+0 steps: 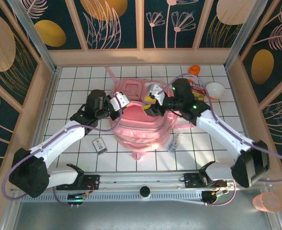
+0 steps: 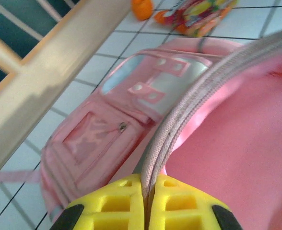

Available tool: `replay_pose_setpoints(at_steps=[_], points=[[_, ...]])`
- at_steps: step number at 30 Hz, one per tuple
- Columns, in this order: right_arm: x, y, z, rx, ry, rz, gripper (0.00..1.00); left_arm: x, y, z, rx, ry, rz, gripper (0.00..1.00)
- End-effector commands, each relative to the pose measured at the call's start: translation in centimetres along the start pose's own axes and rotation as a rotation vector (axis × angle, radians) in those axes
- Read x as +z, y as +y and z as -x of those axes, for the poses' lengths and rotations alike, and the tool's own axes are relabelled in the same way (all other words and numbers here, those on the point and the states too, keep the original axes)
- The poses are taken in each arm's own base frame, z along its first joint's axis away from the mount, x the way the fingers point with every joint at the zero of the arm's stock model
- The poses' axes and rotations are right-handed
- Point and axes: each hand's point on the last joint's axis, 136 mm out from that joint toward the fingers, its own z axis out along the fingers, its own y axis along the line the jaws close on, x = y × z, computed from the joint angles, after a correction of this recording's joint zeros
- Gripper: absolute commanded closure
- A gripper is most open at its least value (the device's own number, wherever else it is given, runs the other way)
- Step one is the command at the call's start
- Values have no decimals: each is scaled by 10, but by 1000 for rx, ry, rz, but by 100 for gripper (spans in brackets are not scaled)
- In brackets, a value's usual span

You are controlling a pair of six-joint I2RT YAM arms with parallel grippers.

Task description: Pack the student bag

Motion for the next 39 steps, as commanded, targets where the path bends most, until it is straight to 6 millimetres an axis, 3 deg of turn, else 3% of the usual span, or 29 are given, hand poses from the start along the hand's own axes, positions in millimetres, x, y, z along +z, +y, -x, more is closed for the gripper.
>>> replay_pose_setpoints(at_steps=[1, 3, 7, 11, 16, 20, 26, 33, 39], points=[[-20, -33, -5, 341, -32, -245, 49, -21, 44, 19, -115, -59, 225, 100], [-32, -42, -26, 523, 21, -363, 50, -22, 49, 23, -163, -75, 247, 100], [-60, -44, -95, 881, 211, -597, 51, -19, 58, 33, -241, -89, 259, 100], [-93, -19, -173, 1203, 404, -810, 50, -18, 61, 36, -274, -88, 264, 100], [-115, 16, -230, 1419, 532, -915, 45, -18, 60, 38, -282, -97, 254, 100], [-106, 25, -252, 1492, 533, -894, 40, -17, 55, 38, -290, -106, 232, 100], [-92, 19, -268, 1496, 555, -892, 31, -15, 48, 41, -307, -136, 190, 100], [-67, 9, -276, 1460, 593, -822, 31, -12, 3, 53, -241, -184, -73, 100], [-67, 2, -299, 1452, 689, -864, 36, -19, -4, 58, -280, -216, -108, 100]])
